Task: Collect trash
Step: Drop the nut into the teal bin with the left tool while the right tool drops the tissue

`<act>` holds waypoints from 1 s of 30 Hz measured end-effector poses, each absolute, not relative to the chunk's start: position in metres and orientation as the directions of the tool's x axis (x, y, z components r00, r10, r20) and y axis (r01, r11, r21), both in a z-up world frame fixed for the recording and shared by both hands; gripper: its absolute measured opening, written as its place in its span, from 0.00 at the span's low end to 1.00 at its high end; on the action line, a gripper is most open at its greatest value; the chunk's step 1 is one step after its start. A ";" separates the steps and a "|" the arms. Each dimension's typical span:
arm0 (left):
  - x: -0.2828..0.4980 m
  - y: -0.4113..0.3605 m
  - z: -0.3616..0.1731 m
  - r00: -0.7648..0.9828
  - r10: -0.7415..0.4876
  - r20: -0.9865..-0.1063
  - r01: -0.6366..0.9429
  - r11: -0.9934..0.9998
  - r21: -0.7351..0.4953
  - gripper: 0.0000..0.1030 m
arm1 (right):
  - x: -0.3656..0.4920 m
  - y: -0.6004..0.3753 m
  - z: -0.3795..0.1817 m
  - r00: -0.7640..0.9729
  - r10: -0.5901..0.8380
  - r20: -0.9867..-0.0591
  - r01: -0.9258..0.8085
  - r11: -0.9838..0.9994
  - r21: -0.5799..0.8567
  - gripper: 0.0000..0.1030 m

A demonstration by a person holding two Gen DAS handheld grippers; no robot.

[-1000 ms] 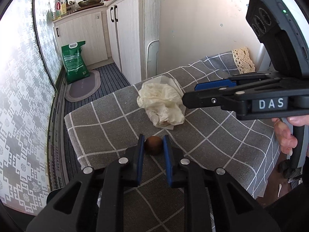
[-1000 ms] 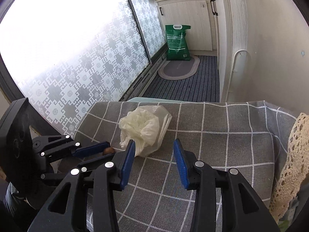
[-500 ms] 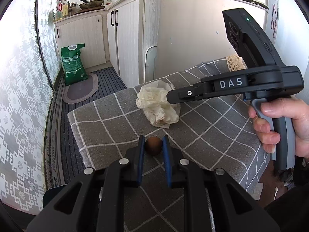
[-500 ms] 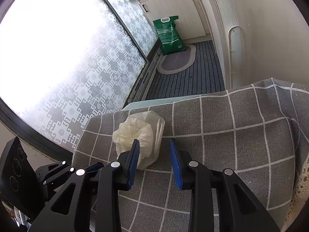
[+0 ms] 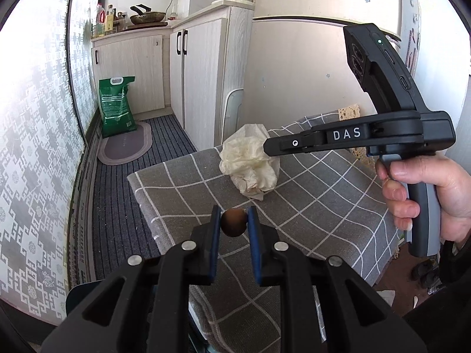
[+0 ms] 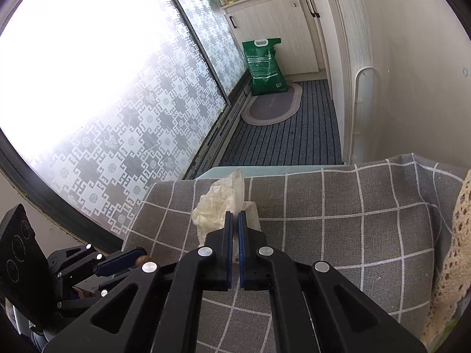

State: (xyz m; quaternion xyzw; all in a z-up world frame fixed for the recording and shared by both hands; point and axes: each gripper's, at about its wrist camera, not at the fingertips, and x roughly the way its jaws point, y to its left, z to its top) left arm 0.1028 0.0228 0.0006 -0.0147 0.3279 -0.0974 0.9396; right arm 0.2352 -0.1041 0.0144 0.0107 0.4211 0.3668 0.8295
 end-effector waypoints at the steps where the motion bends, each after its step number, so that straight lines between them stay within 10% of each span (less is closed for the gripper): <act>1: 0.101 0.024 0.002 0.769 -0.194 -0.609 0.171 0.981 -0.096 0.19 | 0.232 -0.103 0.019 0.387 0.611 -0.691 -0.608 0.732 0.306 0.03; 12: 0.072 0.046 0.012 0.805 -0.170 -0.569 0.128 0.985 -0.113 0.19 | 0.185 -0.067 0.059 0.495 0.544 -0.677 -0.692 0.719 0.071 0.02; 30: 0.034 0.127 -0.004 0.804 -0.015 -0.595 -0.062 0.992 -0.109 0.19 | 0.135 0.010 0.066 0.393 0.616 -0.683 -0.806 0.588 0.067 0.02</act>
